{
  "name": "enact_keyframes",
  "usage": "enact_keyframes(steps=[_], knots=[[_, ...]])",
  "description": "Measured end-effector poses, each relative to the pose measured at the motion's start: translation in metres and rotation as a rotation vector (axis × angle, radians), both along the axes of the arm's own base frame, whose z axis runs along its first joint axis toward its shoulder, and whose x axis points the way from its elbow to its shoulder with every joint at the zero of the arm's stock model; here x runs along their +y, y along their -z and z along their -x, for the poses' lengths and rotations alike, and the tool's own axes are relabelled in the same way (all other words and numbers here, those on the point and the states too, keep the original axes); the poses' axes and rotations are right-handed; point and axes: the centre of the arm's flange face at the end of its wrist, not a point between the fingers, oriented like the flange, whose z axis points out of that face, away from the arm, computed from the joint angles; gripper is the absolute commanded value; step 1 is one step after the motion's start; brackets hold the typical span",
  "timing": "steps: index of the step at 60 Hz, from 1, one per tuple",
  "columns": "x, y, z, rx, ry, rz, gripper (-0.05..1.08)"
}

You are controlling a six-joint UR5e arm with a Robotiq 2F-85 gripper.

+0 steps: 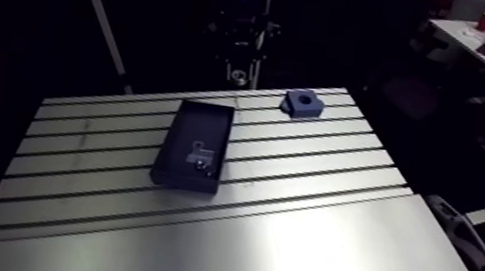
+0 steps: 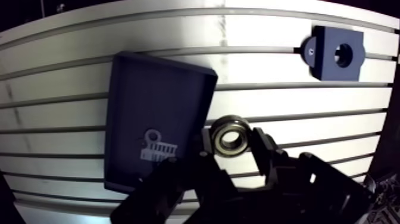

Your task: Pick up the bearing and press it into the housing until flush.

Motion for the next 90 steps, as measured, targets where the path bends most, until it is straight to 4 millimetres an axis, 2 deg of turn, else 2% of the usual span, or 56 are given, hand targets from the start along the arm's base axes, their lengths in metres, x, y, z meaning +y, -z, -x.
enact_keyframes(steps=[19, 32, 66, 90], knots=[[0.057, -0.022, 0.006, 0.032, 0.051, -0.011, 0.63], [0.097, -0.024, 0.014, 0.045, 0.068, -0.017, 0.63], [0.167, 0.014, 0.044, 0.025, -0.081, -0.007, 0.63], [0.180, 0.055, 0.050, -0.006, -0.084, 0.009, 0.63]])
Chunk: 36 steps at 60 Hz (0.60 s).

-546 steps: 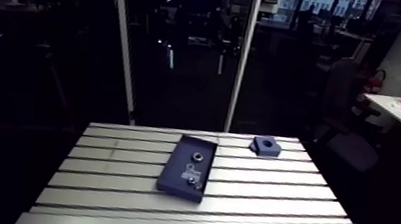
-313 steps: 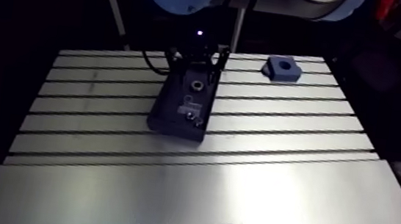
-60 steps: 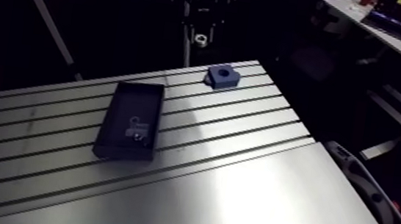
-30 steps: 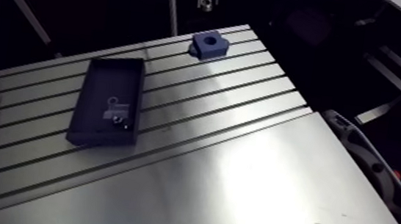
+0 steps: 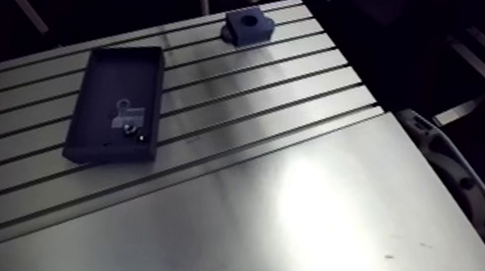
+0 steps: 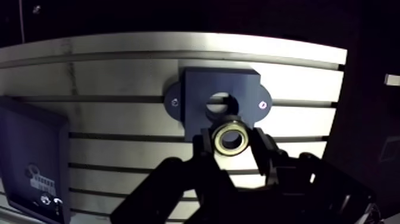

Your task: Pick up the bearing and press it into the housing until flush.

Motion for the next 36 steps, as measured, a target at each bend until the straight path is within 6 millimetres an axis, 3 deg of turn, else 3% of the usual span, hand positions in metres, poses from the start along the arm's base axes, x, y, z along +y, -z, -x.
enact_keyframes(steps=[36], knots=[[0.001, 0.026, 0.005, -0.011, 0.014, 0.001, 0.63]])
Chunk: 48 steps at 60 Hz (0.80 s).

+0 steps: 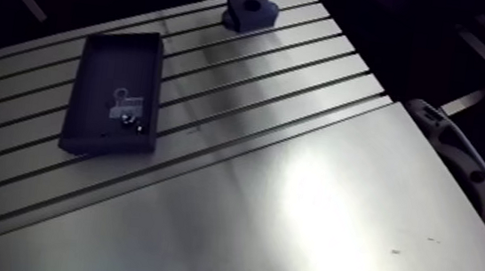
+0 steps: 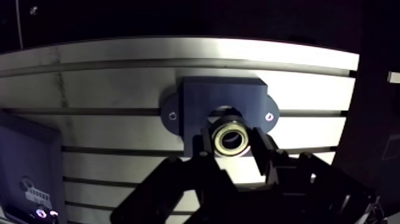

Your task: Pick up the bearing and press it into the housing until flush.

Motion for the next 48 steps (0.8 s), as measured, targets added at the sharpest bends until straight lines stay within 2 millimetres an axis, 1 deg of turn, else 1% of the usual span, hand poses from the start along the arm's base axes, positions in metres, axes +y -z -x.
enact_keyframes(steps=[31, 48], knots=[[0.000, 0.010, 0.001, -0.005, 0.001, 0.003, 0.63], [0.000, 0.012, 0.001, -0.007, 0.000, 0.004, 0.63]])
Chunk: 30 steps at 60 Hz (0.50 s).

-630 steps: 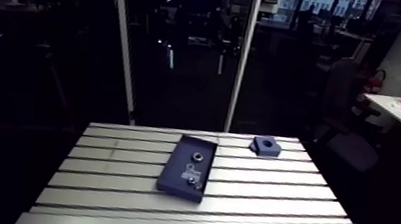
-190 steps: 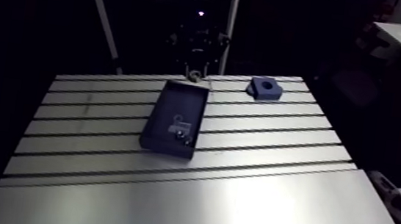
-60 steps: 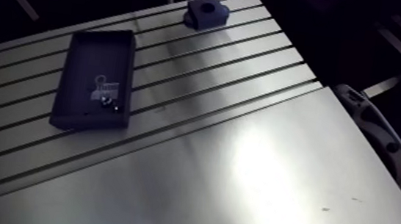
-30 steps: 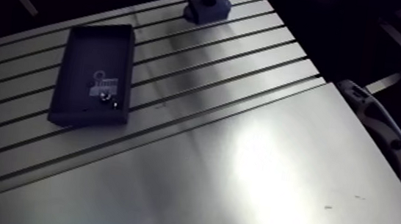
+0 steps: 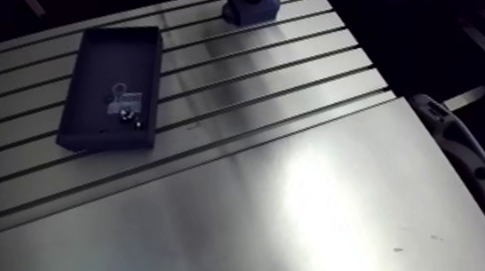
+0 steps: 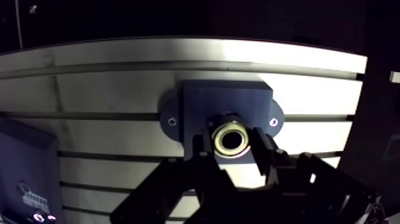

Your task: Pick up the bearing and press it into the housing until flush.

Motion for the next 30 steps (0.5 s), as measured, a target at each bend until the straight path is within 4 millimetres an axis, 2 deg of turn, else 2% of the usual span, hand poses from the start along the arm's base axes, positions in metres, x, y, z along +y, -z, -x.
enact_keyframes(steps=[30], knots=[[-0.0012, 0.0044, -0.0024, -0.008, 0.001, 0.004, 0.63]])
